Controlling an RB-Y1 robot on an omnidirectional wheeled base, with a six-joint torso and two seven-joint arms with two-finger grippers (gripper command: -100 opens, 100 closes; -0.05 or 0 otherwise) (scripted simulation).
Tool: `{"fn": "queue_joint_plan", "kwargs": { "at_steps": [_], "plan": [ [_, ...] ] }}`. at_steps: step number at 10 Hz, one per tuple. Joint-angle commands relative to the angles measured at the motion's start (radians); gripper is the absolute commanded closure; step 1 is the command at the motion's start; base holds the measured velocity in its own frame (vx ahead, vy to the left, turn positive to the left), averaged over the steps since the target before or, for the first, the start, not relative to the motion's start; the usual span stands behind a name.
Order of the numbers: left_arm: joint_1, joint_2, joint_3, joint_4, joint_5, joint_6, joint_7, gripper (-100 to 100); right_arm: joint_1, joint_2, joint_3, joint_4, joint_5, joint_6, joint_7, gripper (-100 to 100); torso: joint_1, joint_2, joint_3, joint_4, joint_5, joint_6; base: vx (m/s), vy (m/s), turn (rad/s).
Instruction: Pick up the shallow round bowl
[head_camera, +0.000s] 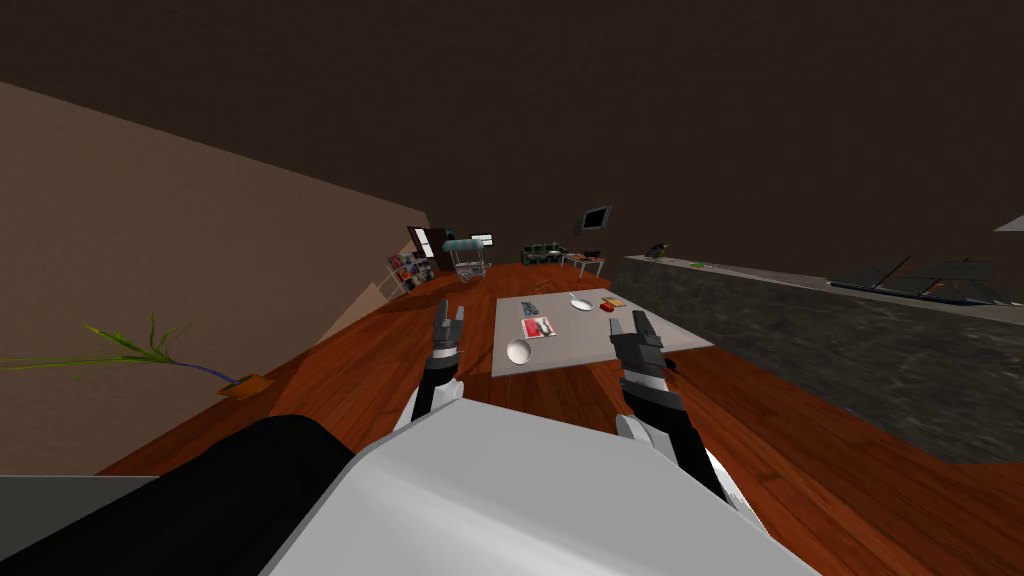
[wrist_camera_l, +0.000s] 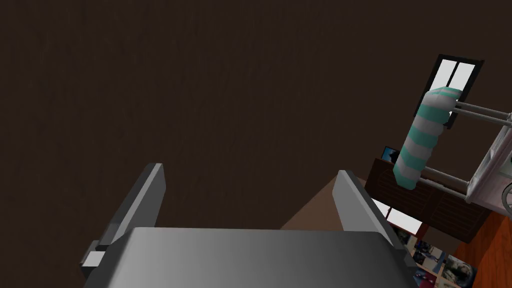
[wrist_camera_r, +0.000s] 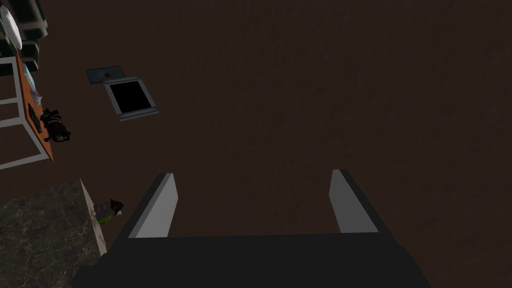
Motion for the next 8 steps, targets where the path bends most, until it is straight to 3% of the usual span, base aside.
{"fn": "queue_joint_plan", "kwargs": {
  "at_steps": [1,7,8],
  "plan": [
    [-0.031,0.033,0.003,0.037,-0.002,0.027,0.003,-100,0.000,0.000,0.000,0.000,0.000,0.000,0.000,0,0.000,0.000,0.000,0.000,0.000,0.000,-0.071,-0.026,-0.095],
    [-0.157,0.100,0.009,0.192,-0.003,0.144,0.013,-100,0.000,0.000,0.000,0.000,0.000,0.000,0.000,0,-0.001,0.007,0.004,0.002,0.000,0.000,-0.123,-0.028,-0.099],
    [-0.157,0.100,0.009,0.199,-0.003,0.144,0.013,-100,0.000,0.000,0.000,0.000,0.000,0.000,0.000,0,-0.002,0.008,0.005,0.002,0.000,0.000,-0.100,-0.036,-0.025]
  ]
}}
